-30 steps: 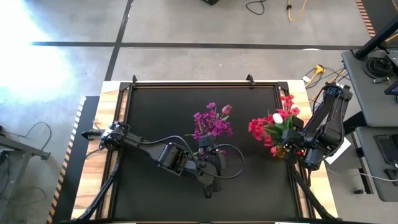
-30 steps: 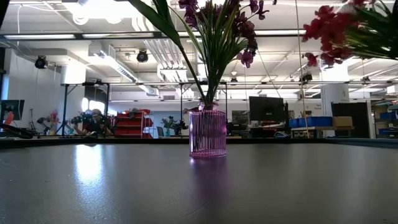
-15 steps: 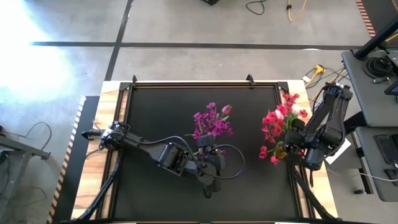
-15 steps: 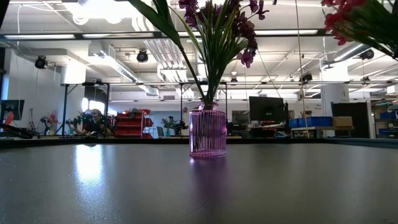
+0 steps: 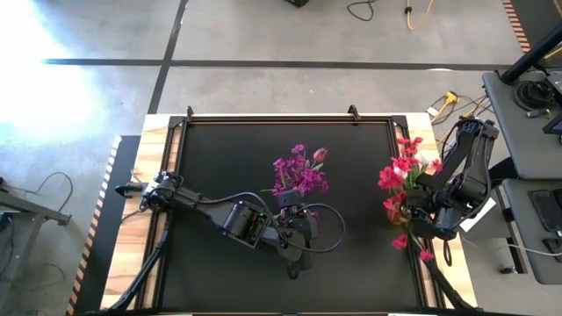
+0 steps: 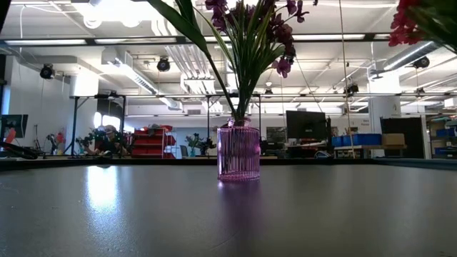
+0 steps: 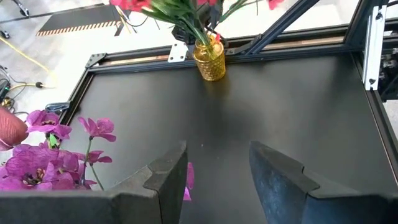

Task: Sort flowers into vase by color
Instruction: Put the red flowers into the yellow vase

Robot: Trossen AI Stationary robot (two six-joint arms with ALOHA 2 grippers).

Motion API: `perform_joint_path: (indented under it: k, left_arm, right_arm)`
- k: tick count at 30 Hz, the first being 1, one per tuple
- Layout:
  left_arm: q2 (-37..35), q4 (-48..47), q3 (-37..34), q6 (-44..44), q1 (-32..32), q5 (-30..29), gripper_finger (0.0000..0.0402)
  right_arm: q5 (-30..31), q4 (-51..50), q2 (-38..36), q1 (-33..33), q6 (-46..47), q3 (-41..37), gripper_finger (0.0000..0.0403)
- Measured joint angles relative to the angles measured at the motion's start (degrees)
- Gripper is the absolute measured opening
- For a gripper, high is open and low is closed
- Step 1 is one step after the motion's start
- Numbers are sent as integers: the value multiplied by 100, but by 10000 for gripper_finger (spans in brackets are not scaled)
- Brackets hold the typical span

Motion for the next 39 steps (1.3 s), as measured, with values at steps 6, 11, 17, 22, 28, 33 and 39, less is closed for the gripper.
perform_joint_path:
  k: [6, 11, 17, 22, 28, 33, 39]
  left_arm:
    - [0, 1, 0, 0, 1, 0, 157]
    - [11, 3, -2, 0, 1, 0, 157]
    - [15, 3, -4, -44, -1, 2, 157]
    - [15, 4, -4, -46, 0, 2, 157]
    - [15, 3, -4, -87, 0, 4, 157]
    - [15, 1, -4, -87, 1, 4, 157]
    - [15, -36, -4, -90, 1, 7, 157]
  right_arm:
    - [-111, 5, 2, 0, 13, -9, 176]
    - [575, 22, -2, -2, 16, -88, 174]
    - [761, 0, -4, -2, 137, -444, 132]
    - [976, -13, 0, -2, 325, -596, 48]
    - [1429, 46, -9, -2, 366, -604, 11]
    - [2144, 369, -9, -2, 291, -606, 9]
    - [2553, 531, -2, -2, 193, -608, 9]
